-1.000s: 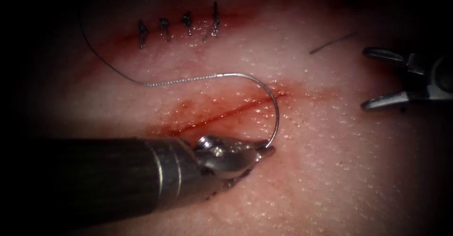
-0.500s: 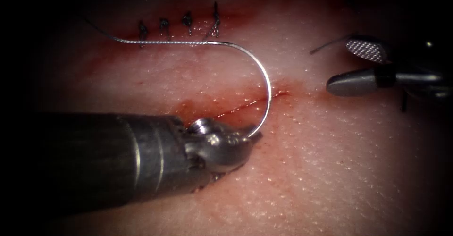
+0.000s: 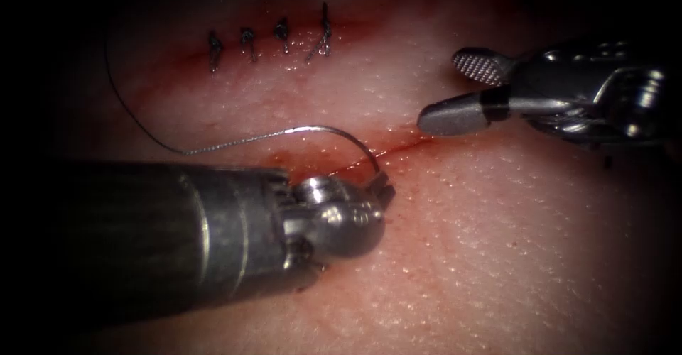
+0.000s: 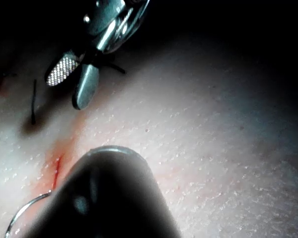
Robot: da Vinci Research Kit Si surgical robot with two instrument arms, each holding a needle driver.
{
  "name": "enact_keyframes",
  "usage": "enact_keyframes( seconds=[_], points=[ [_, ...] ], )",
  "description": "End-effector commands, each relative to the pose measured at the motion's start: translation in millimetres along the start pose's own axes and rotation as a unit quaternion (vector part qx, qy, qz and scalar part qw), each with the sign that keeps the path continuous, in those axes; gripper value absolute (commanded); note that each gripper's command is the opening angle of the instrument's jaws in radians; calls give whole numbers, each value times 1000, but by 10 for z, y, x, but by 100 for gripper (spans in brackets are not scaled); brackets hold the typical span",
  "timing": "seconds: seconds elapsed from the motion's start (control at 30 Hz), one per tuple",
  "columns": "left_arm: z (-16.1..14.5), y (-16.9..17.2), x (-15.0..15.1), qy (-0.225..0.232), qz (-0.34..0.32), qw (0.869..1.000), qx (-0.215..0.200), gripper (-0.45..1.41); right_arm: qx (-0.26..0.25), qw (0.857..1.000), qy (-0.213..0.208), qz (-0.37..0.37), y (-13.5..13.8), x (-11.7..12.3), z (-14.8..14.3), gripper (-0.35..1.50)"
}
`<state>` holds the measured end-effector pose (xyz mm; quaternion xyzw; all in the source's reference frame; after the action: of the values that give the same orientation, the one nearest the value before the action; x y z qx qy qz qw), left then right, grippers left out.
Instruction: Wound Closure
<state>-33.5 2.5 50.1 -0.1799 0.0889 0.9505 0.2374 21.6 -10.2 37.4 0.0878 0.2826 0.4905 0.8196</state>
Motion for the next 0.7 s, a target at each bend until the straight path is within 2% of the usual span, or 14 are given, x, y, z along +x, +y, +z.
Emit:
enact_keyframes(
  seconds=[0.03,0.1,0.2,0.27,0.37,0.4,0.57,0.7],
  points=[
    [9,9,0,2,-2,1000,-5,14,2,1000,0,-2,-2,-4,7,96],
    [13,12,-2,-4,-35,999,-22,44,2,1000,-2,-2,-1,-3,5,94],
    [23,16,-6,-5,-89,995,-46,79,4,1000,-3,-3,0,-4,2,91],
    [32,18,-9,6,-122,990,-70,96,5,1000,-3,-4,1,-6,0,88],
    [42,21,-14,21,-162,982,-98,103,7,1000,-3,-6,3,-9,-4,81],
    [46,23,-16,23,-171,979,-106,101,8,1000,-3,-6,4,-9,-5,79],
    [60,28,-27,26,-208,971,-118,56,11,1000,-2,-8,9,-12,-9,74],
    [68,32,-32,28,-220,965,-141,41,11,1000,-2,-9,10,-13,-10,74]
  ],
)
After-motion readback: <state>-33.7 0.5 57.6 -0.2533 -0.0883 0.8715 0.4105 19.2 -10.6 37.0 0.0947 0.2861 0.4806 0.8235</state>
